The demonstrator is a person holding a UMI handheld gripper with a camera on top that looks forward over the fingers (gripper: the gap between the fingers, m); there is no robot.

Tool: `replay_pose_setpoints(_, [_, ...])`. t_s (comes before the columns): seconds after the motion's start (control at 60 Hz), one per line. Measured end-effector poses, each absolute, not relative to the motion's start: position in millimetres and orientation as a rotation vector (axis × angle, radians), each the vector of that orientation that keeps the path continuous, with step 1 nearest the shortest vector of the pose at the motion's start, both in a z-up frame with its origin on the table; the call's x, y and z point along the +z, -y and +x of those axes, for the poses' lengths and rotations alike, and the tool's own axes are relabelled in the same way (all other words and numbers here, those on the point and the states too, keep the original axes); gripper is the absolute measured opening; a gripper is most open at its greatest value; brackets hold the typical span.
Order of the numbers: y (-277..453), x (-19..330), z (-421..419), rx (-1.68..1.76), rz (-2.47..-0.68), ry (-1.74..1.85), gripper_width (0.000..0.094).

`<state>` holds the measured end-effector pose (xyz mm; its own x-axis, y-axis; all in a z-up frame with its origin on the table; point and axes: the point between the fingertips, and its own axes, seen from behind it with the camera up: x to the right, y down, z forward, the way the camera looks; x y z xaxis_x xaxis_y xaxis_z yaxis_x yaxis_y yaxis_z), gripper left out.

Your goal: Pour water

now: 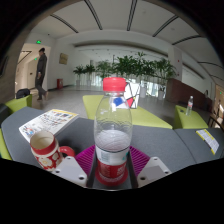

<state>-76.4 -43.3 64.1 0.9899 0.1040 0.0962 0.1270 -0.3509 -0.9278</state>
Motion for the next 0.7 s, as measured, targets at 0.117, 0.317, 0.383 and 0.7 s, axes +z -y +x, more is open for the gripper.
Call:
replay_pose_setpoints(0.117, [52.1, 58.1, -70.1, -0.034, -1.982, 0.154, 0.077])
replay_pose_setpoints(0.317, [91.6, 73.4, -62.8, -0.04, -2.015, 0.108, 0.085])
replay_pose_setpoints(0.383, [116.8, 82.0, -61.6, -0.032, -2.032, 0.096, 0.0848])
replay_pose_setpoints(0.7, [310.0, 144.8, -62.9, -0.051, -2.066, 0.053, 0.085])
